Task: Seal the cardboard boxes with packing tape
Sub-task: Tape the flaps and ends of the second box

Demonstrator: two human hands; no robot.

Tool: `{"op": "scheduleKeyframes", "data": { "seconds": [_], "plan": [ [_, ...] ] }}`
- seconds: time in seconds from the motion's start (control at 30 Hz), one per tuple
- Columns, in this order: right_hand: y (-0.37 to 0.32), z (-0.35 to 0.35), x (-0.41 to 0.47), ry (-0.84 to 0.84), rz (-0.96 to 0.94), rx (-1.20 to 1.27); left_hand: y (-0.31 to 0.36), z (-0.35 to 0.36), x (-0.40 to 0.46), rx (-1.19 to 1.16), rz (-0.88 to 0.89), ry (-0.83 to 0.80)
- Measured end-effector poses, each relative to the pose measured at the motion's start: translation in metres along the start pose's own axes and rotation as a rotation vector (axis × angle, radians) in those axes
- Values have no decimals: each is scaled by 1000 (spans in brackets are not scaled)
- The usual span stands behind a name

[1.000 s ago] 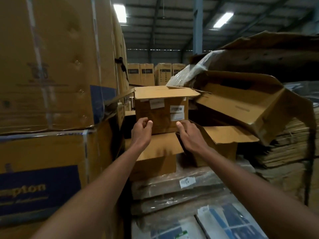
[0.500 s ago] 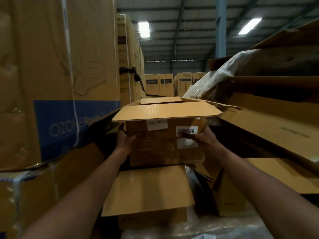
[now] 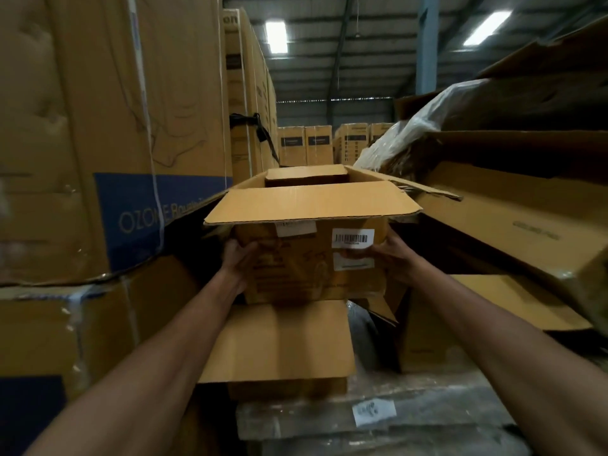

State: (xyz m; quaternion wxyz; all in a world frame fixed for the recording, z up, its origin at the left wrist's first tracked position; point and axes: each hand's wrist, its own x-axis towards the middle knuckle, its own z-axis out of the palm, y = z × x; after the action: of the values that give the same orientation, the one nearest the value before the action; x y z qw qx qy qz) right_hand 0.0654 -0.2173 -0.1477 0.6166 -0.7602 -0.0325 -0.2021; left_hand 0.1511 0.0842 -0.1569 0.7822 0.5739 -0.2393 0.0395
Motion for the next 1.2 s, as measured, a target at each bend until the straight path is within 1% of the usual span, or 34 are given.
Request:
{"op": "scheduleKeyframes", "data": {
  "seconds": [0.03,0.1,0.17,0.27,0.3,0.37,0.43,0.5,0.6,0.67,0.73,0.87,0.97,1.07,1.2],
  "plan": [
    [-5,4,-16,16,3,2,6,0,-11,1,35,-7],
    [-13,13,-46,34,-15,-15,19,-4,-36,-29,62,33],
    [-17,16,-71,55,-4,-51,38,-3,-68,-22,36,25],
    [-29,16,-108,146,-25,-43,63,1,-103,-40,15,-19],
    [-35,18,-122,152,-37,-21,69,2,-110,-26,44,-43],
    [-51,22,-145,135,-28,-10,78,2,-118,77,76,-67],
    [-57,26,-155,123,-3,-17,87,0,-126,167,80,-42],
    [-55,26,-169,124,2,10,87,0,-137,142,76,-73],
    [-51,23,-196,69,-32,42,78,0,-152,105,71,-110],
    [-50,24,-214,46,-40,39,68,-5,-164,129,71,-94],
    [-55,30,-229,53,-44,29,68,-11,-179,174,76,-141],
    [-69,34,-257,49,-53,-3,84,-21,-199,225,19,-129],
    [-71,32,-287,72,-94,-88,95,-26,-218,278,-13,-197],
    [-72,34,-320,107,-57,-124,105,-25,-251,284,-53,-221],
    [-69,31,-361,161,-14,-151,112,-22,-295,245,-42,-262]
  ]
}}
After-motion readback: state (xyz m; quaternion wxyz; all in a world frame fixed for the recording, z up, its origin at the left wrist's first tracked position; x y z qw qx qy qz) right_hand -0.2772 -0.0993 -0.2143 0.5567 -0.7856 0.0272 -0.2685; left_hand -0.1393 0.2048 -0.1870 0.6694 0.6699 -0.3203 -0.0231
